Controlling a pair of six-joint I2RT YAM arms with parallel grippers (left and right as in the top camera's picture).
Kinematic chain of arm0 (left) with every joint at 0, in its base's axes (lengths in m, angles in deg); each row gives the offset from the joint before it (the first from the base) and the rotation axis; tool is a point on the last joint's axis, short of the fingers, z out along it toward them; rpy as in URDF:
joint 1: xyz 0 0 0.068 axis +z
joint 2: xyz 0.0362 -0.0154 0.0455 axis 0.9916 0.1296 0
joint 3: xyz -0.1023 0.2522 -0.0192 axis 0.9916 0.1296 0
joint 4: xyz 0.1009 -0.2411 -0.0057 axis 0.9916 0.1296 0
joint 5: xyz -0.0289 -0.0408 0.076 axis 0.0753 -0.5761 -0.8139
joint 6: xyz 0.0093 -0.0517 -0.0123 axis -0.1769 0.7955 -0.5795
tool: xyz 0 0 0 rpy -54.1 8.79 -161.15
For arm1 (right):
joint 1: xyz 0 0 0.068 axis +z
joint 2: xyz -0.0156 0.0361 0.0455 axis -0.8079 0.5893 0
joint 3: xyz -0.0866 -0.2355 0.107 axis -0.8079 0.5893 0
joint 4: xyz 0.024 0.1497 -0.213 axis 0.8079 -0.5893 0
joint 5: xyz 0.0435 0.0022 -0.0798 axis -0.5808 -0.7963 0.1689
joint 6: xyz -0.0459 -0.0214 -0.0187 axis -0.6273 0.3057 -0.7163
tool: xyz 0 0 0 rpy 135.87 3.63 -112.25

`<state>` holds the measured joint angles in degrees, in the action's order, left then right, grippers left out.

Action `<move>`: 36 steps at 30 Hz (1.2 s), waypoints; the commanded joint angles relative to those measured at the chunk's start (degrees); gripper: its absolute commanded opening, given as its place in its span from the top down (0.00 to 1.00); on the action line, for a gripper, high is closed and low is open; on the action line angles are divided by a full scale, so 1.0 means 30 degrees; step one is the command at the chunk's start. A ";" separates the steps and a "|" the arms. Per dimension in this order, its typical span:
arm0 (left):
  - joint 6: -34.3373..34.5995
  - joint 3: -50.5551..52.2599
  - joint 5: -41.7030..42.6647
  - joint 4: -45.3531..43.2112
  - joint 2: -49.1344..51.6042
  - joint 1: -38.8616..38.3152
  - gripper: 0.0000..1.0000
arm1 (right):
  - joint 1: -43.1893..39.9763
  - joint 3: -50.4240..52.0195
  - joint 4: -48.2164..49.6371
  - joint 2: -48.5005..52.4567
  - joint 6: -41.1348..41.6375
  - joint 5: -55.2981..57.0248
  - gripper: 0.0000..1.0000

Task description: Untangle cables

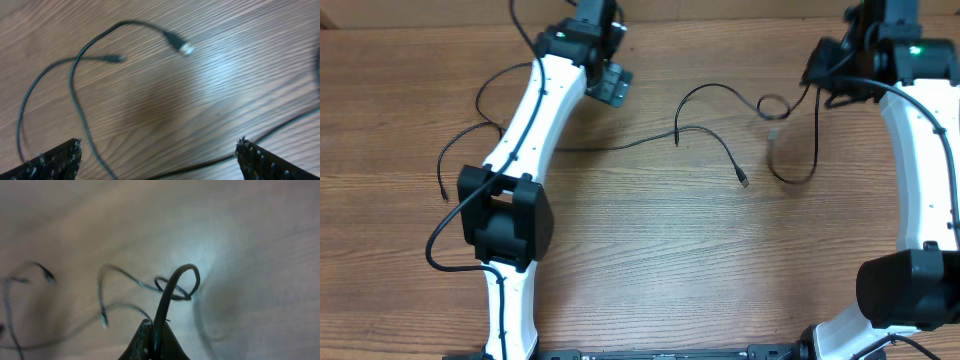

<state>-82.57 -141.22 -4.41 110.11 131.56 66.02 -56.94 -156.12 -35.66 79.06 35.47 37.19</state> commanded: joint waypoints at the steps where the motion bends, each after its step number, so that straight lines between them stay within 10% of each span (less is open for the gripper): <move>1: 0.0175 -0.0423 0.0248 0.0299 -0.0648 0.0372 0.00 | -0.0058 -0.1647 0.0590 -0.0656 0.0138 -0.0117 0.96; 36: 0.0903 -0.0423 0.1100 0.0787 -0.0648 0.0495 0.00 | 0.5690 -0.1705 0.7715 0.7941 -0.1027 -0.1807 0.92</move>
<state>-80.80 -141.22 -2.23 112.34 131.56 67.74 -40.35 -160.01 -13.17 101.77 33.46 30.35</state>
